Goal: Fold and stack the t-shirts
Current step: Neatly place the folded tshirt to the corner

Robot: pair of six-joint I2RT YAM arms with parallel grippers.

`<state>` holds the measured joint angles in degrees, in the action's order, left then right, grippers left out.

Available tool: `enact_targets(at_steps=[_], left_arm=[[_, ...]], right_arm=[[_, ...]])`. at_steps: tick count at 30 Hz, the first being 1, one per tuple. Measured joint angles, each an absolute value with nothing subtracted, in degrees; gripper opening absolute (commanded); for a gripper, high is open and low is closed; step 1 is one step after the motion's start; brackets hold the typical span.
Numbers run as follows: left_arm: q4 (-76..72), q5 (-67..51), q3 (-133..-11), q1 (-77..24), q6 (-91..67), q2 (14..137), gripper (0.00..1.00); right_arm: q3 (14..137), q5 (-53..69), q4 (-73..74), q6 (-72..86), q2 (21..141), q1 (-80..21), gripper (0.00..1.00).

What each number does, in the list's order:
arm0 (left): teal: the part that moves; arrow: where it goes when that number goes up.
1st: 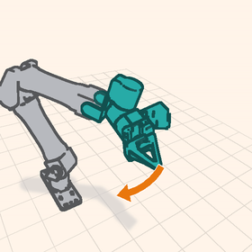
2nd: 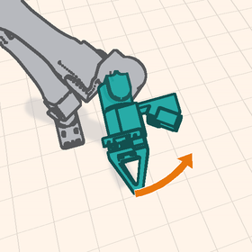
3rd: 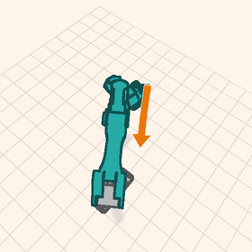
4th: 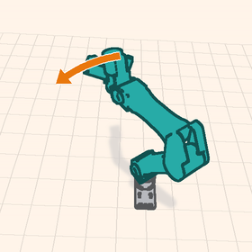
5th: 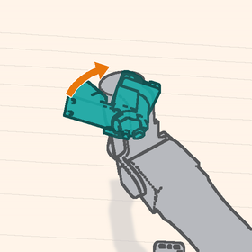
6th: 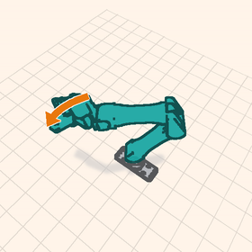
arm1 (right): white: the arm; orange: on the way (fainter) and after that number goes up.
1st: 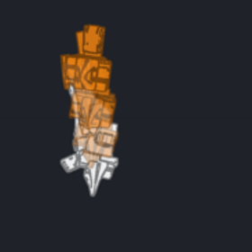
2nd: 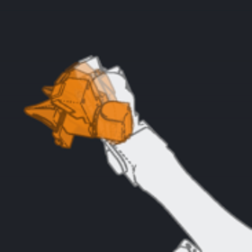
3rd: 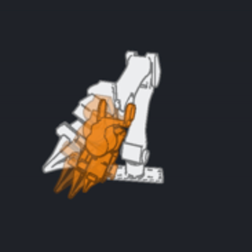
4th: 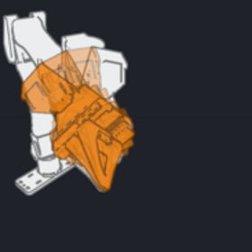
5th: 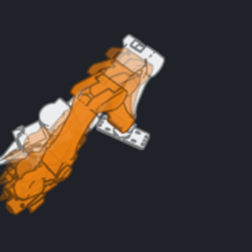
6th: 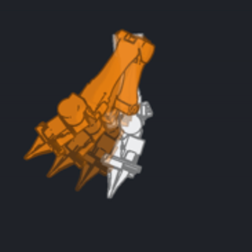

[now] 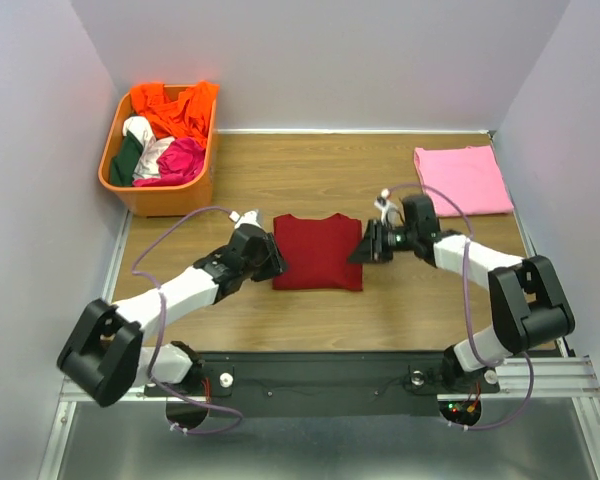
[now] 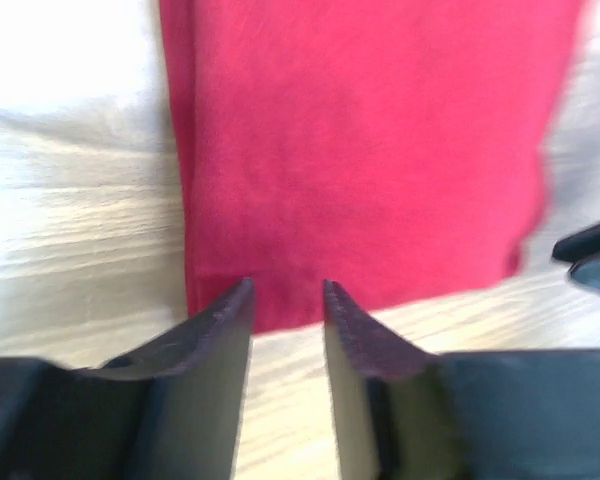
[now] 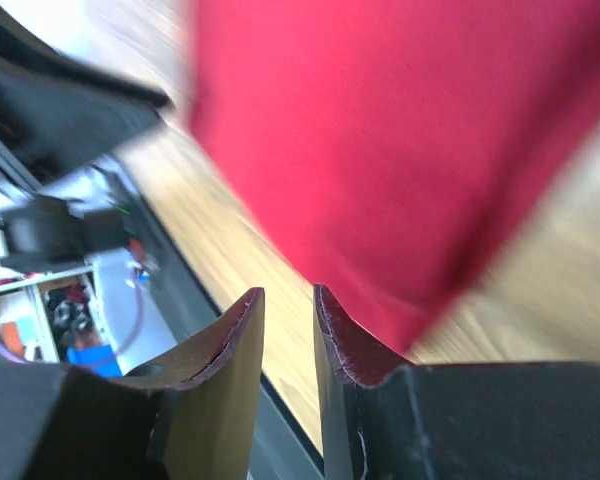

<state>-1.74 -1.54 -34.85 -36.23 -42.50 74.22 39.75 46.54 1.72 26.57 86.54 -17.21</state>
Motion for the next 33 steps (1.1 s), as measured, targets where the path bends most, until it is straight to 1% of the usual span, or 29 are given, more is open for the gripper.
enact_targets(at_steps=[4,5,7,9,11,15,17,18,21,26,28,29,30,31,32,33], left_arm=[[2.42,2.15,-36.8,-35.46,-42.35,66.28,0.54],[2.87,2.5,-37.47,-34.87,-42.13,65.23,0.58],[3.79,3.51,-38.79,-32.05,-41.25,63.64,0.73],[4.54,4.03,-39.07,-29.23,-40.64,63.2,0.8],[6.48,4.67,-39.07,-26.2,-40.12,63.16,0.81],[8.51,4.6,-38.94,-24.93,-39.05,62.5,0.81],[8.67,3.99,-38.68,-24.93,-38.46,61.45,0.81],[8.64,3.66,-38.57,-24.93,-38.24,61.14,0.81],[7.99,2.17,-38.11,-24.93,-37.69,60.64,0.81],[5.82,-2.33,-38.0,-25.63,-37.8,62.74,0.81],[4.84,-3.36,-38.15,-26.98,-38.06,64.51,0.75],[4.69,-3.81,-38.39,-27.57,-38.19,65.34,0.69],[4.4,-4.29,-38.96,-28.32,-38.46,66.74,0.69],[4.21,-4.58,-39.55,-28.95,-38.57,67.83,0.62],[3.77,-4.86,-40.73,-29.63,-38.61,69.69,0.59],[3.44,-4.99,-41.47,-30.11,-38.79,70.96,0.52]], right_arm=[[50.5,47.88,1.26,28.58,87.35,-18.46,0.33],[54.04,48.23,0.6,29.02,89.01,-19.53,0.33],[59.94,48.75,-1.91,30.13,93.27,-22.28,0.32],[63.51,49.71,-6.72,31.9,98.3,-25.36,0.32],[63.35,50.94,-11.84,34.37,102.13,-27.16,0.32],[61.19,52.49,-20.45,38.44,114.41,-28.1,0.31],[59.86,52.86,-22.13,39.57,118.48,-27.86,0.31],[59.4,55.13,-23.66,41.15,120.95,-27.44,0.31],[59.86,56.45,-26.46,41.82,121.6,-27.07,0.32],[60.66,56.49,-24.01,40.86,119.94,-27.11,0.34],[60.93,55.64,-21.08,39.4,117.49,-27.09,0.35],[60.93,55.2,-19.14,38.52,114.89,-27.09,0.35],[60.93,54.94,-18.17,38.28,113.34,-27.09,0.35],[60.69,54.72,-17.67,37.89,111.26,-27.09,0.35],[59.92,54.65,-17.23,37.45,107.81,-27.09,0.35],[59.64,54.7,-17.15,37.39,106.34,-27.09,0.35]])
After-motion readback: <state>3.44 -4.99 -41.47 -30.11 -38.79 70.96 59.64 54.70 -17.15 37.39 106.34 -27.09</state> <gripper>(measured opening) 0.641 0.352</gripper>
